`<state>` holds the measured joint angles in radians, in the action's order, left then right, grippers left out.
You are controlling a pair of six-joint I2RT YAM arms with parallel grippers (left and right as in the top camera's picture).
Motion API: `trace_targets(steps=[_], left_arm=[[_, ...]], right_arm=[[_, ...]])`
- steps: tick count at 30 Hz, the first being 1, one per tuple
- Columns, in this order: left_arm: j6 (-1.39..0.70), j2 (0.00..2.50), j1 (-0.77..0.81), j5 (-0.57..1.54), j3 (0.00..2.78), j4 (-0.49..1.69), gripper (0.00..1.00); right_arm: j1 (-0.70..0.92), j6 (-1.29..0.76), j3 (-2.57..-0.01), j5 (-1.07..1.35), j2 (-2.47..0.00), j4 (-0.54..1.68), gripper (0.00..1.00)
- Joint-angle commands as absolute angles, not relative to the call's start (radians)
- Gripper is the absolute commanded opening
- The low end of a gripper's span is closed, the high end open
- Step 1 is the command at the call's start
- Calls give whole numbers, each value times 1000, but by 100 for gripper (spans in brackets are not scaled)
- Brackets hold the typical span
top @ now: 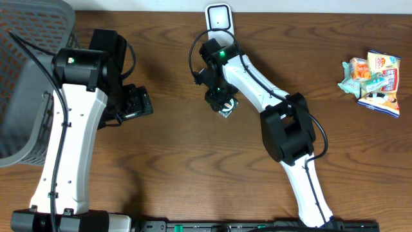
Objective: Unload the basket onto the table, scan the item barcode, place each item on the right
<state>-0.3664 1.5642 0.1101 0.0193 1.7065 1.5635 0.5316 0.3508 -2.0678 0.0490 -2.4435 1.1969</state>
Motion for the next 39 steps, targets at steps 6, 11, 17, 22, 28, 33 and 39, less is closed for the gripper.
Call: trace_targets(steps=[6, 11, 17, 22, 28, 33, 39], left_arm=[[-369, 1568, 108, 7, 1705, 1566, 98], [-369, 1568, 108, 7, 1705, 1566, 98], [-369, 1568, 108, 7, 1705, 1566, 98], [-369, 1568, 108, 7, 1705, 1566, 98], [-369, 1568, 108, 7, 1705, 1566, 98], [-369, 1568, 108, 7, 1705, 1566, 98], [-369, 1568, 108, 7, 1705, 1566, 97]], right_arm=[[514, 236, -2118, 136, -2447, 1264, 56], [434, 229, -2201, 593, -2426, 1331, 53], [292, 176, -2218, 1191, -2426, 1329, 54], [214, 168, -2218, 1266, -2426, 1345, 53], [176, 171, -2218, 1342, -2426, 1398, 52], [168, 171, -2218, 1562, -2426, 1393, 53], [168, 268, -2218, 1488, -2426, 1374, 57]])
